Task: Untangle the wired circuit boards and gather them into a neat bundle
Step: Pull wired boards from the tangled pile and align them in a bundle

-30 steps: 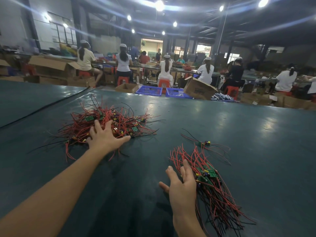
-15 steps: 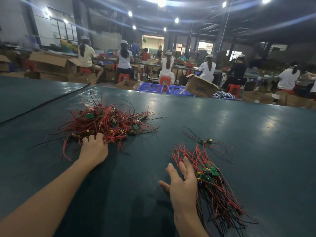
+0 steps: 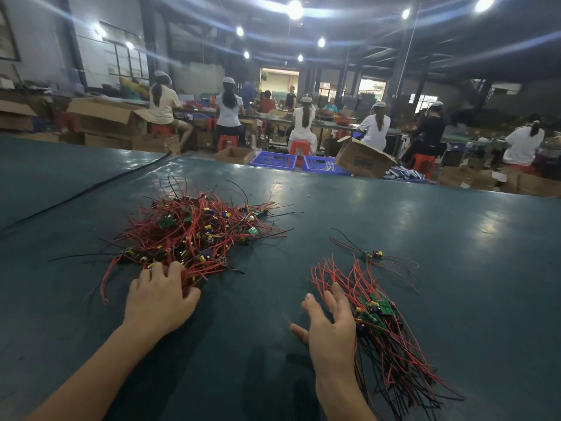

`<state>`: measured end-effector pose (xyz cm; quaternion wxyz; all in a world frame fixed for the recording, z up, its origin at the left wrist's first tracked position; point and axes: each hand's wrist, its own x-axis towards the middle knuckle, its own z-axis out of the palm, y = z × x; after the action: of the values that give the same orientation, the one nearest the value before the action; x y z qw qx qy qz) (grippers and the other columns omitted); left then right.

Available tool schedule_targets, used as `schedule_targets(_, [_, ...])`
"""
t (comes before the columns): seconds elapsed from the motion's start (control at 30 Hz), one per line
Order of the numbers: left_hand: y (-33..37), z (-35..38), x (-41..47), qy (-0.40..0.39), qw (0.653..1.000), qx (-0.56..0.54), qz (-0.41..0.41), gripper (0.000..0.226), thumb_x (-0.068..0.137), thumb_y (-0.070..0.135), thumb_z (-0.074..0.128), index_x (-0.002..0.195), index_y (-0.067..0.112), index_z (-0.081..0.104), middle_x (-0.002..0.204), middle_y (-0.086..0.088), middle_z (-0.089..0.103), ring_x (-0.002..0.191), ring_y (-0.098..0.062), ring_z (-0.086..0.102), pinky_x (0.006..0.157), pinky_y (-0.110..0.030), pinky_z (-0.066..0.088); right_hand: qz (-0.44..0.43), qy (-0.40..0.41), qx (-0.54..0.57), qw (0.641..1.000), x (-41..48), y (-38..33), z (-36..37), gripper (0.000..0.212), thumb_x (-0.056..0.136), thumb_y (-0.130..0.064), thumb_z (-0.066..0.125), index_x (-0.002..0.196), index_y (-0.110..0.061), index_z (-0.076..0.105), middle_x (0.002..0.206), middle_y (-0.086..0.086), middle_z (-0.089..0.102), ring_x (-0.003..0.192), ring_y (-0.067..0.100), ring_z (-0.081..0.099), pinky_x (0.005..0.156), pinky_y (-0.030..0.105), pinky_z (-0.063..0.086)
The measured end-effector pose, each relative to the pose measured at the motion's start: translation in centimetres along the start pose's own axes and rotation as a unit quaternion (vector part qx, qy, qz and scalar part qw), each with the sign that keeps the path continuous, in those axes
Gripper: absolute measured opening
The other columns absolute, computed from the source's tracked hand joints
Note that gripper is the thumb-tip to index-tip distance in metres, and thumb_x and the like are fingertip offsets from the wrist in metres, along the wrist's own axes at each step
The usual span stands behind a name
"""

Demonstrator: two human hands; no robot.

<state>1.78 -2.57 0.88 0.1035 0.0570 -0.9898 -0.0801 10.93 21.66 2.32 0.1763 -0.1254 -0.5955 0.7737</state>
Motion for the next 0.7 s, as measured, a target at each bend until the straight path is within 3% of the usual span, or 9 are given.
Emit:
schedule_targets(0.07, [0.8,-0.3,-0.8,0.031,0.999,0.016,0.013,0.056,0.085,0.062,0.047,0.126,0.025,0.045,0.147,-0.012,0.032,0.127,-0.035,0.039,0.104,-0.048,0.03,0.002,-0.001,0.0,1.0,0.0,0.0,0.0,0.062,0.095,-0.014,0.061,0.149,-0.025,0.033,0.147,-0.004,0.04,0.102,0.009,0.063,0.058,0.022,0.056])
schedule_targets(0.13, [1.5,-0.8,-1.5,0.088,0.995,-0.007,0.044,0.054,0.086,0.065,0.043,0.116,0.024,0.058,0.152,-0.015,0.03,0.131,-0.04,0.037,0.105,-0.053,0.028,0.003,-0.002,0.001,1.0,0.0,0.0,0.0,0.061,0.095,-0.014,0.06,0.149,-0.025,0.034,0.146,-0.004,0.041,0.102,0.008,0.062,0.058,0.022,0.056])
schedule_targets(0.27, [1.8,-1.6,-2.0,0.167,0.979,-0.052,0.103,0.057,0.085,0.057,0.03,0.087,0.017,0.071,0.141,-0.017,0.049,0.125,-0.043,0.044,0.1,-0.057,0.033,0.004,-0.003,-0.001,1.0,0.1,0.1,-0.1,0.061,0.095,-0.014,0.061,0.149,-0.025,0.034,0.146,-0.004,0.041,0.101,0.007,0.062,0.057,0.022,0.056])
schedule_targets(0.43, [2.1,-2.1,-2.0,0.239,0.95,-0.119,0.161,0.039,0.085,0.044,0.046,0.083,0.014,0.071,0.13,-0.015,0.057,0.124,-0.041,0.047,0.099,-0.055,0.037,0.006,-0.005,-0.01,1.0,0.1,0.2,0.0,0.062,0.095,-0.015,0.061,0.149,-0.026,0.033,0.146,-0.003,0.041,0.101,0.006,0.06,0.058,0.022,0.056])
schedule_targets(0.57, [3.0,-1.9,-2.1,0.244,0.927,-0.171,0.229,0.038,0.088,0.04,0.046,0.077,0.011,0.068,0.109,-0.006,0.066,0.103,-0.03,0.061,0.087,-0.043,0.047,0.007,-0.005,-0.009,1.0,0.1,0.2,-0.1,0.061,0.095,-0.015,0.061,0.149,-0.025,0.034,0.143,-0.003,0.043,0.1,0.005,0.06,0.057,0.021,0.056])
schedule_targets(0.7, [3.4,-1.8,-2.4,0.287,0.896,-0.187,0.283,0.032,0.09,0.034,0.053,0.08,0.009,0.071,0.119,-0.01,0.063,0.113,-0.029,0.056,0.095,-0.041,0.046,0.009,-0.003,-0.01,1.0,0.2,0.4,-0.1,0.055,0.094,-0.015,0.062,0.144,-0.027,0.041,0.133,-0.005,0.049,0.103,0.009,0.061,0.056,0.022,0.055])
